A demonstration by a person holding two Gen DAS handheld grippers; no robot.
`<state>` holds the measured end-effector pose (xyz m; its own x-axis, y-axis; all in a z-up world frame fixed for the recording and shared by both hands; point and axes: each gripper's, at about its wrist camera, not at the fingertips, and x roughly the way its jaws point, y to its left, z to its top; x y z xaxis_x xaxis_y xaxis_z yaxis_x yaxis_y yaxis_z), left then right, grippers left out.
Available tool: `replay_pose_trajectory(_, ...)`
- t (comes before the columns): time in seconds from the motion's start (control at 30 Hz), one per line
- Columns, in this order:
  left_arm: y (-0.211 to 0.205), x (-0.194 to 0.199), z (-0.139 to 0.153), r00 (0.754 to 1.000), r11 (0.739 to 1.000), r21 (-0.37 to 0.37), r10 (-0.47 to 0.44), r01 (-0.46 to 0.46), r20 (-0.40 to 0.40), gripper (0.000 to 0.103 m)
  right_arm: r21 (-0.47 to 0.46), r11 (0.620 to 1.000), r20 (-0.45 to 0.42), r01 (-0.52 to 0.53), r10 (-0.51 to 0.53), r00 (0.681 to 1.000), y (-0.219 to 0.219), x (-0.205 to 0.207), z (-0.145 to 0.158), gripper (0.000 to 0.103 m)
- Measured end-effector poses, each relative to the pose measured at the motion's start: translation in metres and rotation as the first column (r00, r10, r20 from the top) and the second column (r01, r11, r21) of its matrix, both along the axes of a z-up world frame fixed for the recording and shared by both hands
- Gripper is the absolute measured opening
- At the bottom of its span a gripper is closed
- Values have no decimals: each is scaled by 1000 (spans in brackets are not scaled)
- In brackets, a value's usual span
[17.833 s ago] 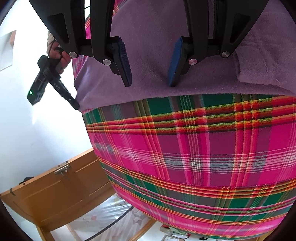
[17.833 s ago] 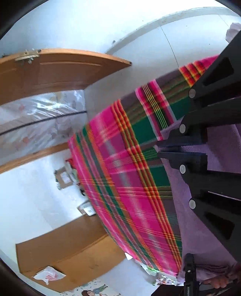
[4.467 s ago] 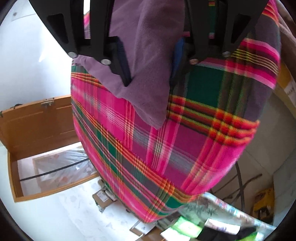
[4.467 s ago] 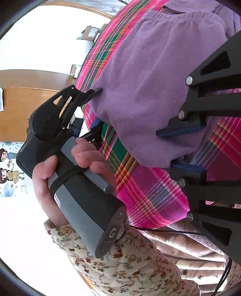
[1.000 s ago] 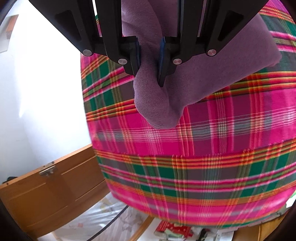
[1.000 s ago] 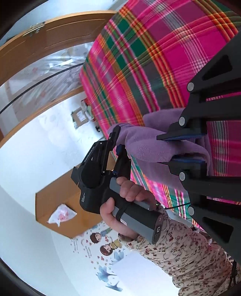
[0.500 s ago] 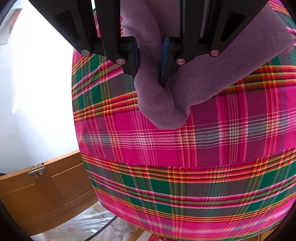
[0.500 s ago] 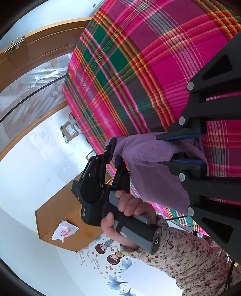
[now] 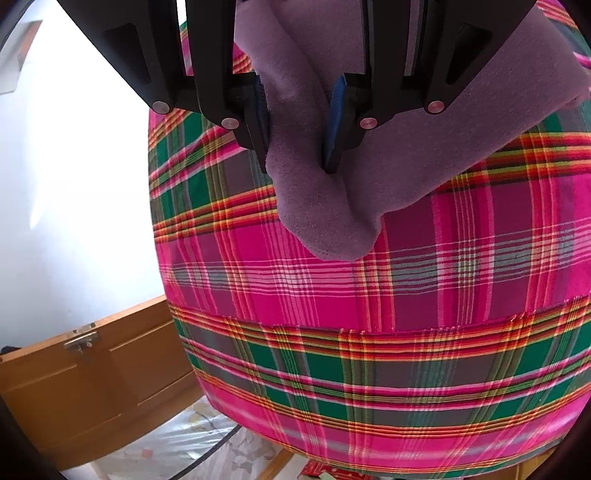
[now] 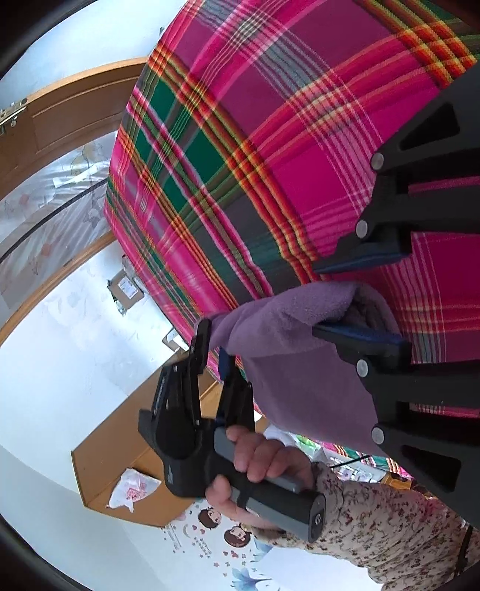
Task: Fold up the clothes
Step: 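Fold the lifted end over the garment and open the left tool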
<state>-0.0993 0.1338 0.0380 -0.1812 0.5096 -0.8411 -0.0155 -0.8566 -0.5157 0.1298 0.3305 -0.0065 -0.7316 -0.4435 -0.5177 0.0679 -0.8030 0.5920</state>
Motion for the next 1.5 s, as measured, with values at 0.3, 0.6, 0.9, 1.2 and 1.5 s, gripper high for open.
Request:
replay_pose_trajectory(0.3, -8, 7, 18, 997, 996, 76, -39, 43, -59, 31, 31, 999, 22, 28, -29, 999, -1, 4, -5, 33)
replay_pose_trajectory(0.6, -37, 24, 27, 994, 996, 86, -20, 29, -106, 39, 106, 993, 24, 58, -61, 998, -5, 8, 0, 26)
replay_pose_trajectory(0.9, -82, 55, 12, 992, 998, 66, 26, -18, -127, 39, 167, 984, -42, 53, -46, 998, -18, -2, 28, 26)
replay_pose_trajectory(1.2, -103, 101, 21, 952, 999, -11, 32, -38, -305, 39, 306, 952, 24, -20, 14, 1000, -41, -20, 14, 26)
replay_pose_trajectory(1.5, -104, 137, 23, 893, 993, -109, -10, -44, -449, 39, 305, 952, 29, -26, 18, 999, -33, -16, 8, 28)
